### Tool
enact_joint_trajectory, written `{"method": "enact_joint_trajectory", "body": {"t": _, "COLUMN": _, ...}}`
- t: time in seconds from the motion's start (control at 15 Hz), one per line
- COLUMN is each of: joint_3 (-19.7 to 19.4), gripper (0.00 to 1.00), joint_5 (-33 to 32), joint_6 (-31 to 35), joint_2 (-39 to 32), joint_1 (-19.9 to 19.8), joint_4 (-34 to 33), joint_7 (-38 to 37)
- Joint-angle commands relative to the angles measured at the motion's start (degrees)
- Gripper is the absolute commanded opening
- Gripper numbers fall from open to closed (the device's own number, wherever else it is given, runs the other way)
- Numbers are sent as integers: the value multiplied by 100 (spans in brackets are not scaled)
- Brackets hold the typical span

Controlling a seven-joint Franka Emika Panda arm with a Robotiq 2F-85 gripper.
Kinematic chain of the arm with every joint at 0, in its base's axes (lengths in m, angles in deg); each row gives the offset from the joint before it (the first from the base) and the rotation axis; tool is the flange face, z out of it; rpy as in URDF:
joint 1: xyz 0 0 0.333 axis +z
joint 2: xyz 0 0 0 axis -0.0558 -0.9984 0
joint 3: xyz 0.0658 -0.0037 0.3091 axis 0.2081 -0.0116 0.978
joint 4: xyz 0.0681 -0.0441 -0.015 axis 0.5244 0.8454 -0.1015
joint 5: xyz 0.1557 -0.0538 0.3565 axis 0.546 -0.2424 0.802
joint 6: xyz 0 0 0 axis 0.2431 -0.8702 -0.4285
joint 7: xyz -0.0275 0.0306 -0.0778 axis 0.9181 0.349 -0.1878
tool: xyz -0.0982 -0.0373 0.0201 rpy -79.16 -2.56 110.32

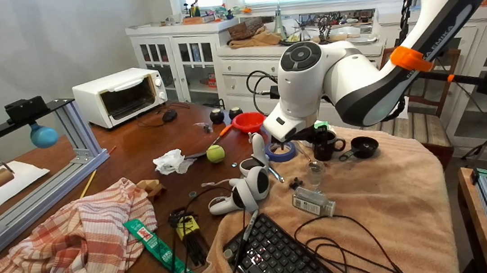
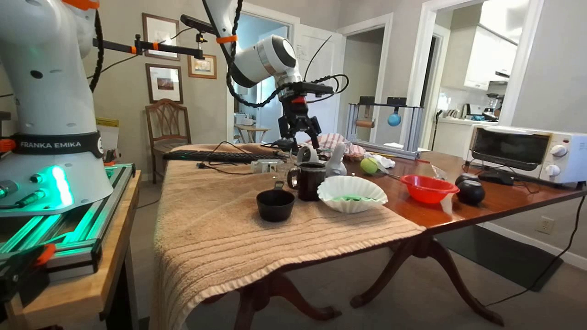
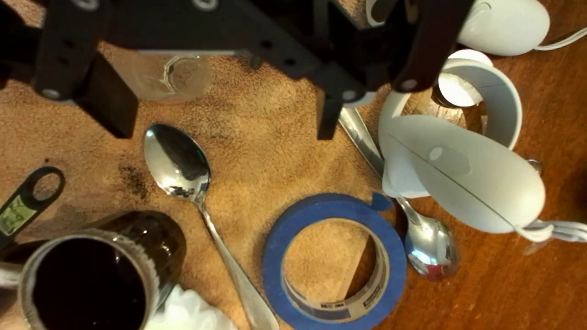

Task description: Pick up the cup on the table

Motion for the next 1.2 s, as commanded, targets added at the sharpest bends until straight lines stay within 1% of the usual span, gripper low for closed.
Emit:
{"method": "enact_joint_trajectory", "body": {"t": 0.0, "joint_3": 6, "gripper": 100, "joint_5": 10, "joint_6": -10, "joint_2": 3, "joint_1": -2, "joint_4": -4, "joint_7": 10}}
{"method": "enact_joint_trajectory", "body": {"t": 0.4, "joint_3": 36, "gripper": 100, "joint_5": -83, "joint_6": -75, "joint_2": -36, "joint_1": 59, "joint_4": -47, "joint_7": 82}}
{"method": "enact_joint_trajectory", "body": {"t": 0.73, "joint_3": 38, "gripper": 100, "joint_5": -472, "joint_6": -9, "joint_2": -94, "joint_1": 108, "joint_4": -122, "joint_7": 406}}
{"method": "enact_joint_trajectory", "body": {"t": 0.8, "joint_3": 22, "gripper": 100, "joint_5": -529, "joint_6": 53, "joint_2": -141, "joint_1": 74, "joint_4": -150, "joint_7": 504}}
{"method": "enact_joint_trajectory", "body": {"t": 1.13, "joint_3": 34, "gripper": 100, "joint_5": -270, "joint_6": 140, "joint_2": -676, "joint_1": -124, "joint_4": -582, "joint_7": 1361}}
